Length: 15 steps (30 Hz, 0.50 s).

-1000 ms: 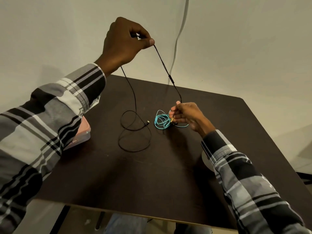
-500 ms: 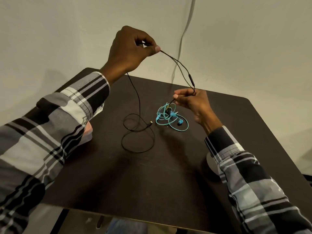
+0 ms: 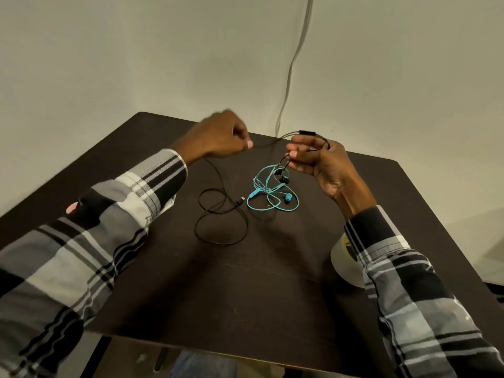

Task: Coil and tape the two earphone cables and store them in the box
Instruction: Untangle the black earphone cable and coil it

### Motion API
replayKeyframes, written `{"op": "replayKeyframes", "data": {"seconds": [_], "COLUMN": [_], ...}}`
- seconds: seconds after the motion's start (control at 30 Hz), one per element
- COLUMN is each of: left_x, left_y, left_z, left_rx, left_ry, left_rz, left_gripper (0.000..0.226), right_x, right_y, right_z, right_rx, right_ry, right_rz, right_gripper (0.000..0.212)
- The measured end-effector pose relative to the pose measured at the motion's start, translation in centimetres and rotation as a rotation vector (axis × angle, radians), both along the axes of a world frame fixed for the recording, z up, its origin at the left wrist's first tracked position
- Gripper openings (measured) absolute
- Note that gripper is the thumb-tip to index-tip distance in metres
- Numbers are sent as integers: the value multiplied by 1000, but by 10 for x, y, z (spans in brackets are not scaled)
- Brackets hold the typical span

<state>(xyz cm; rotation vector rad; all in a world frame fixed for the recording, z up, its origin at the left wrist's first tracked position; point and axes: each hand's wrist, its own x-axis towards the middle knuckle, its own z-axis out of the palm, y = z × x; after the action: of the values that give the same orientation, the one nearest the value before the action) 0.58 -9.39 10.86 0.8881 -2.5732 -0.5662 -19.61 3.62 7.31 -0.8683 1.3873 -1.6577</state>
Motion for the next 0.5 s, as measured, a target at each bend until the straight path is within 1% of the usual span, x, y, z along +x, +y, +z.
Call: {"op": "replayKeyframes", "data": {"seconds": [0.07,0.13,0.2,0.27,0.3,0.4,0.5], "left_x": [-1,-3,-6,-10,-12,-20,-26], "left_y": [5,12,21,33,38,45,50], "left_z": [-17,-33,-47,-59,-64,-77,-83], "left_rx": [142,274,448,615,666,737,722], "left_ry": [-34,13,127,275,340,457,536], "left_rz": [-21,-11,-4,4,10,10,16], "left_gripper": [15,21,20,8,7,33,42], "right_x": [2,3,5,7,9,12,15], "right_y": [1,1,1,0,-1,-1,2], "right_z": [-1,-1,-2,-3,-3,-4,-3], "right_rx": [9,27,38,33,28,19,15], "right_ry": [19,60,81,78,73,35,-18], "right_rz": [12,22,28,19,17,41,67], "right_gripper": [31,32,32,30,28,29,32]}}
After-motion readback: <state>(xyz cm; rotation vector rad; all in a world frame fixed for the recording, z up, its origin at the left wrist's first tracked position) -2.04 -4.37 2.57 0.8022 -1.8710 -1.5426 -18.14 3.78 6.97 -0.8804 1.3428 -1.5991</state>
